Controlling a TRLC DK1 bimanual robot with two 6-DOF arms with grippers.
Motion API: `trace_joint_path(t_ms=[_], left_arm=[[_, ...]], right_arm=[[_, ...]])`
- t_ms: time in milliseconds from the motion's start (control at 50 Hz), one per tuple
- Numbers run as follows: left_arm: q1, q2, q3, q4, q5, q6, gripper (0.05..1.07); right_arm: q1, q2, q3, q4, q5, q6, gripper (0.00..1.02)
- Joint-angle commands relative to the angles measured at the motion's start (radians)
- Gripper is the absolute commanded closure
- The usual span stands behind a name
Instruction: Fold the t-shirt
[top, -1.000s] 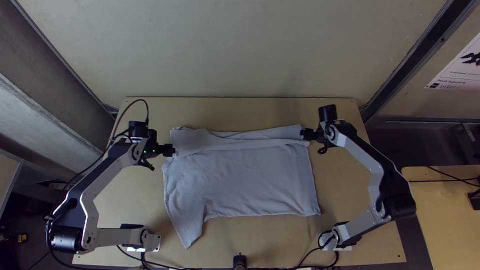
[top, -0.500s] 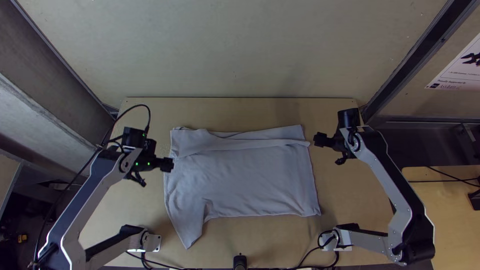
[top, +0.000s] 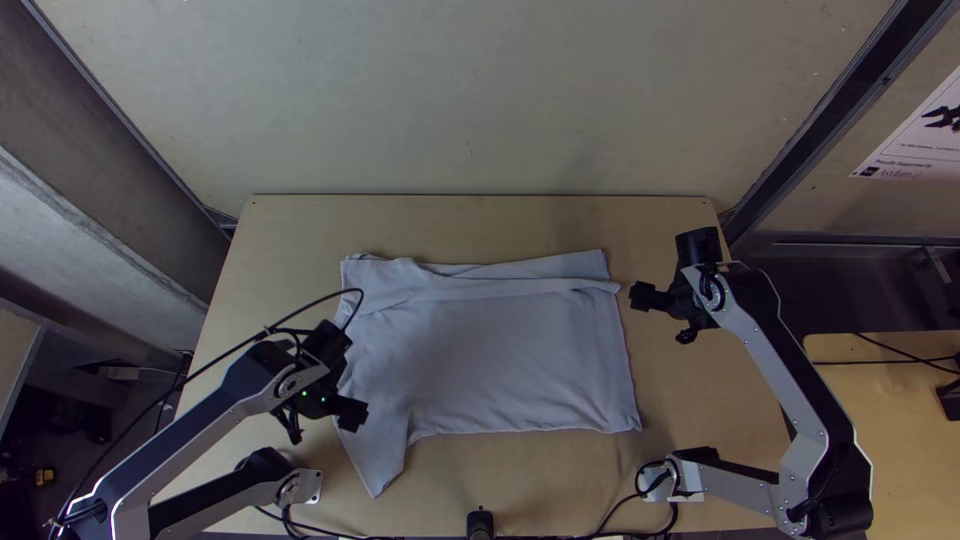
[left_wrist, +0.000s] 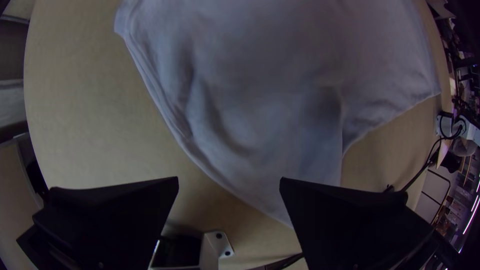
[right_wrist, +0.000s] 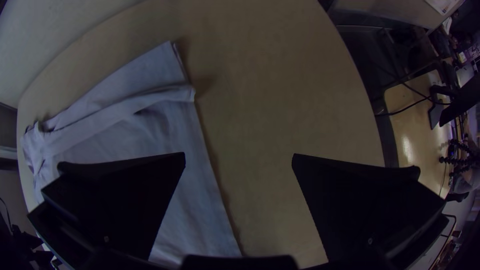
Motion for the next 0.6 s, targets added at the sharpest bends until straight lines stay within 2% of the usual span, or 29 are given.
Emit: trace_joint_path(t_ms=[0,180,580], left_arm=[[-0.049,-0.014,-0.044,-0.036,0.008,-0.127,0.10],[-0.096,-0.012,-0.101,-0.003,0.006,-0.159,0.10],[-0.179,0.112,-0.181,0.137,0.006,-0.118,0.11]], right_arm=[[0.009,-0.008,-0.024,-0.026,-0.033,0.018,0.04],[0.005,0.001,-0.021,-0.042,-0.086,0.036,0.04],[-0.007,0.006,-0.030,-0.039,-0.097,0.039,0.04]])
